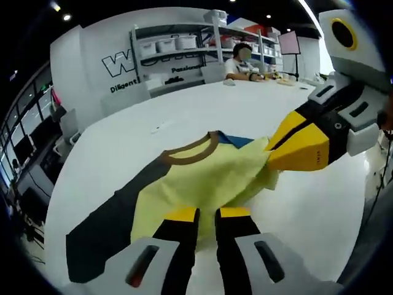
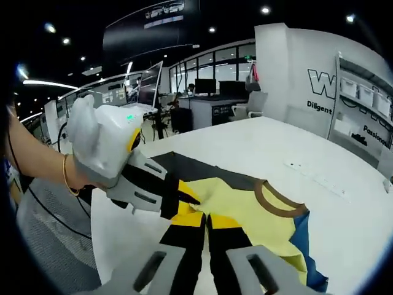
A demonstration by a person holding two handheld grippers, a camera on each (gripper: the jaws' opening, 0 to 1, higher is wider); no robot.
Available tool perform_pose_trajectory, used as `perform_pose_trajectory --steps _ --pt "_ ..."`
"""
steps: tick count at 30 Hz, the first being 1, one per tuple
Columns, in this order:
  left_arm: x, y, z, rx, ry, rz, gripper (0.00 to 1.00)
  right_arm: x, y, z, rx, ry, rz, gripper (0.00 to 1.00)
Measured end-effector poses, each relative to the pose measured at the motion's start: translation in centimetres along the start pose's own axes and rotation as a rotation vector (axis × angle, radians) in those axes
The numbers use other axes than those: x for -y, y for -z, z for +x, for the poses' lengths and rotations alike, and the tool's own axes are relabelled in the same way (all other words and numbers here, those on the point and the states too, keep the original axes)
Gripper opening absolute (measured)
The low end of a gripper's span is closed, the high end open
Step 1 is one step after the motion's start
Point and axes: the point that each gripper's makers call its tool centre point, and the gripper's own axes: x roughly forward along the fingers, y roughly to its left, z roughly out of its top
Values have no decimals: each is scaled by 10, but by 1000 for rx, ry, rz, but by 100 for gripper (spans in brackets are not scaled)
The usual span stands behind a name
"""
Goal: Fold the garment on the visible template until the final outline fits inside the template.
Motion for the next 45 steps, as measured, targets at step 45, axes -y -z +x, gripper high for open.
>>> perform_pose_trajectory --steps 45 --pt "70 44 -150 -163 243 250 6 -135 55 -86 -143 -276 -119 0"
